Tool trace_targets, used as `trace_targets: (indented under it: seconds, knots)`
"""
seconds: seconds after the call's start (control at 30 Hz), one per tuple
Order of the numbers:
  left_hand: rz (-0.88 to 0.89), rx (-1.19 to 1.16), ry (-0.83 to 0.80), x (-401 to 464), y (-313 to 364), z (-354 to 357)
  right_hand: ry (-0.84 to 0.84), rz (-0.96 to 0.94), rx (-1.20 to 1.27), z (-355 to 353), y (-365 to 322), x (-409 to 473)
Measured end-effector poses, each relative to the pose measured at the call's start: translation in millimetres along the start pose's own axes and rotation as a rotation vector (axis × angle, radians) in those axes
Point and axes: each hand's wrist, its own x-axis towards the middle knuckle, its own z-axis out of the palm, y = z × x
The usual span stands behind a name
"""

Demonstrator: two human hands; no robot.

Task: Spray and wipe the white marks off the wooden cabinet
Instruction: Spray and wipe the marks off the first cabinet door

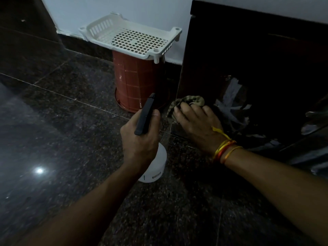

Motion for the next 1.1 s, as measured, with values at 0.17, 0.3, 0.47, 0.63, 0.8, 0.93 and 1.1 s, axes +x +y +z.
trace_targets:
  seconds: [0.17, 0.3, 0.47, 0.63, 0.8, 0.93, 1.1]
  knots:
    - [-0.017, 0.005, -0.014, -1, -5, 4, 0.045, 0.061, 0.003, 9, -8, -4]
    - [-0.020, -0.001, -0.021, 0, -7, 4, -0.027, -0.051, 0.029, 25, -29, -16]
    - [-0.005, -0.001, -0.044, 1, -12, 2, 0.052, -0.039, 0.001, 31, -26, -16]
    - [-0.020, 0.010, -0.052, -1, -16, 5, 0.127, -0.011, 0.002, 34, -27, -17]
    - [-0.026, -0.018, -0.052, 2, -15, 6, -0.035, -0.120, -0.002, 56, -53, -36]
    - [-0.019, -0.015, -0.058, 3, -17, 3, -0.088, -0.126, 0.019, 52, -56, -34]
    - [-0.030, 0.008, -0.066, -1, -20, 3, 0.004, -0.012, 0.048, 43, -48, -22]
